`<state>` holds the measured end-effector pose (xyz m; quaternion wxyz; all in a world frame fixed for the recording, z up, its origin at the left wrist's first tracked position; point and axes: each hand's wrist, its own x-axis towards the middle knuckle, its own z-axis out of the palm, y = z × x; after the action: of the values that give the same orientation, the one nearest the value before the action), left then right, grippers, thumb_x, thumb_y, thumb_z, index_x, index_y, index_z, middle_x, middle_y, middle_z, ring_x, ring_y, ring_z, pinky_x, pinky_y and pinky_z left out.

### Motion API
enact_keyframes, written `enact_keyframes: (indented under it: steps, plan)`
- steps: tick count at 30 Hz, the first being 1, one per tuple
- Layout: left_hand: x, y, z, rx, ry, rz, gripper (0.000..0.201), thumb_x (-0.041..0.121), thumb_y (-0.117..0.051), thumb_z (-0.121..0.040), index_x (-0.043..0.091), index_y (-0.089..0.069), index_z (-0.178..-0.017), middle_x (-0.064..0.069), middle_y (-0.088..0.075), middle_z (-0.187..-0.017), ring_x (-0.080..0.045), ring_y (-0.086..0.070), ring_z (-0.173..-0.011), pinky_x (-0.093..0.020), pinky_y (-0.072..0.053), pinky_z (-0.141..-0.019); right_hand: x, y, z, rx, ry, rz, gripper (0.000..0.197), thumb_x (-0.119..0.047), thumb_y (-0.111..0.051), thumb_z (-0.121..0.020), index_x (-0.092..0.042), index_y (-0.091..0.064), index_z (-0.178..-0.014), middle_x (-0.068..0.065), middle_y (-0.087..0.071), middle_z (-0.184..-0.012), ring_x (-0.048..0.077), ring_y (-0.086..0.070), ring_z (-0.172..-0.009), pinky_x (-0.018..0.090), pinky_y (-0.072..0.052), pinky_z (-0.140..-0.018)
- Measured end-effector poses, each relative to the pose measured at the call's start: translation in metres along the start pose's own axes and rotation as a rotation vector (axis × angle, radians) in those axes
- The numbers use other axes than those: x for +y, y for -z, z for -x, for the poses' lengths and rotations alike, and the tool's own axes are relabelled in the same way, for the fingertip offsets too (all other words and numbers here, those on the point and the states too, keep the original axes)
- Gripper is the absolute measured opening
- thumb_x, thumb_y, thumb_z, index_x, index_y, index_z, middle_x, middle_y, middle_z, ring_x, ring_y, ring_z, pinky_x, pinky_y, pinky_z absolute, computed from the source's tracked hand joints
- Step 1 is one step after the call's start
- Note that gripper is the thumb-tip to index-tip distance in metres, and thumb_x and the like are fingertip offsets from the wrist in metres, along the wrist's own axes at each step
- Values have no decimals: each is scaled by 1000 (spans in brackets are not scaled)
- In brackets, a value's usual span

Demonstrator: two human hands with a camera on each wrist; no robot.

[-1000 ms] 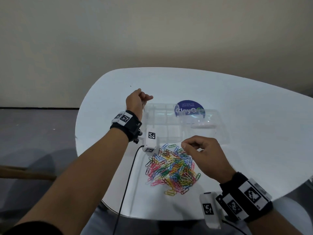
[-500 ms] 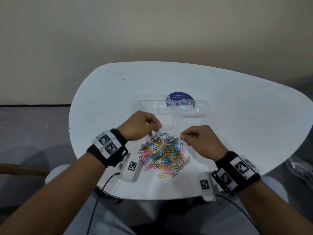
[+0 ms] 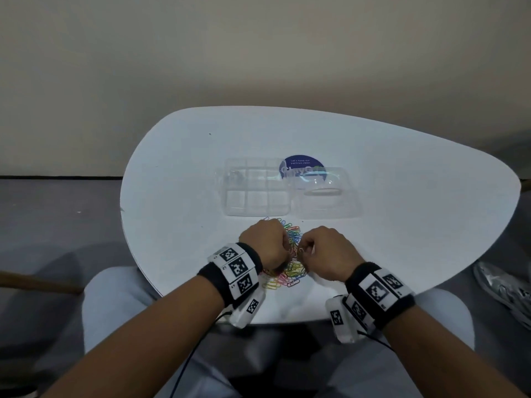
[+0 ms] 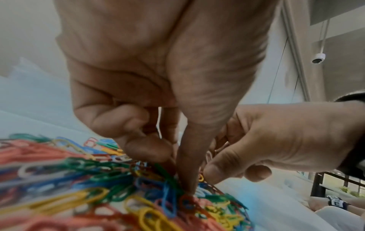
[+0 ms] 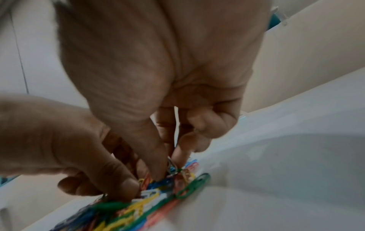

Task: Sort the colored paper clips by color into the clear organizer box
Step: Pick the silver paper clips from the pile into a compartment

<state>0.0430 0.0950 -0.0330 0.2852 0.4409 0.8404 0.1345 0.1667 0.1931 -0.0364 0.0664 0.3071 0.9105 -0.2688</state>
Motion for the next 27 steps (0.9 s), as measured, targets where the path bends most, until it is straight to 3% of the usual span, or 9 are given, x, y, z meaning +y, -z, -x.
enact_keyframes:
  steps: [2,4,6,8,11,17,21,24,27]
  plan:
    - [-1,1,0,-5,13,-4,15,17,-75,-65,26,-65,-57,8,-70,-70,-15,-67,-73,-26,-53,-62,3,3,-2,14,5,-88,11,-16,-65,-81,-19,-71,-73,-6,-69,-70,16,-65,-70,34,-56,-71]
    - [-4,3,0,-9,14,9,16,15,-75,-64,27,-66,-59,8,-70,-70,-15,-67,-75,-27,-55,-65,7,7,-1,16,10,-190,12,-13,-67,-84,-17,-75,-76,-9,-68,-67,8,-64,-65,24,-51,-66]
    - [-6,5,1,-5,9,25,13,15,-76,-68,26,-71,-69,7,-72,-77,-15,-67,-79,-28,-55,-71,9,11,0,42,5,-258,10,-10,-69,-84,-16,-77,-81,-10,-66,-67,1,-59,-60,9,-43,-58]
    - [-8,6,2,-5,7,59,13,14,-75,-72,24,-75,-81,5,-74,-85,-15,-67,-84,-30,-56,-78,10,12,2,76,0,-287,9,-10,-73,-82,-18,-77,-85,-10,-64,-67,-2,-56,-57,5,-40,-54]
    - [-13,9,4,4,2,122,12,12,-71,-79,19,-77,-89,5,-72,-85,-13,-65,-85,-28,-54,-80,7,13,5,69,10,-277,10,-11,-73,-82,-18,-77,-88,-8,-65,-68,0,-55,-57,6,-42,-53]
    - [-18,16,10,49,26,257,8,14,-70,-85,18,-74,-79,8,-68,-75,-1,-58,-69,-15,-41,-58,-2,9,9,12,49,-214,10,-15,-75,-83,-17,-79,-92,-2,-71,-78,12,-65,-71,22,-50,-64]
    - [-21,18,10,91,48,264,9,15,-68,-86,20,-70,-78,5,-69,-80,-8,-61,-76,-20,-44,-64,-10,6,7,2,86,-184,11,-16,-75,-83,-16,-79,-92,-3,-68,-77,12,-62,-71,20,-45,-63]
    - [-24,18,10,96,61,322,7,13,-69,-87,17,-70,-81,2,-70,-78,-9,-63,-70,-20,-46,-61,-16,9,4,35,71,-216,10,-14,-75,-82,-16,-79,-91,-1,-70,-76,17,-66,-72,23,-49,-63]
    - [-28,19,10,44,79,570,8,2,-63,-90,4,-70,-94,-10,-72,-76,-19,-72,-72,-27,-56,-66,-17,16,-1,69,45,-304,20,-12,-78,-79,-17,-77,-98,-1,-69,-74,8,-62,-63,18,-50,-60]
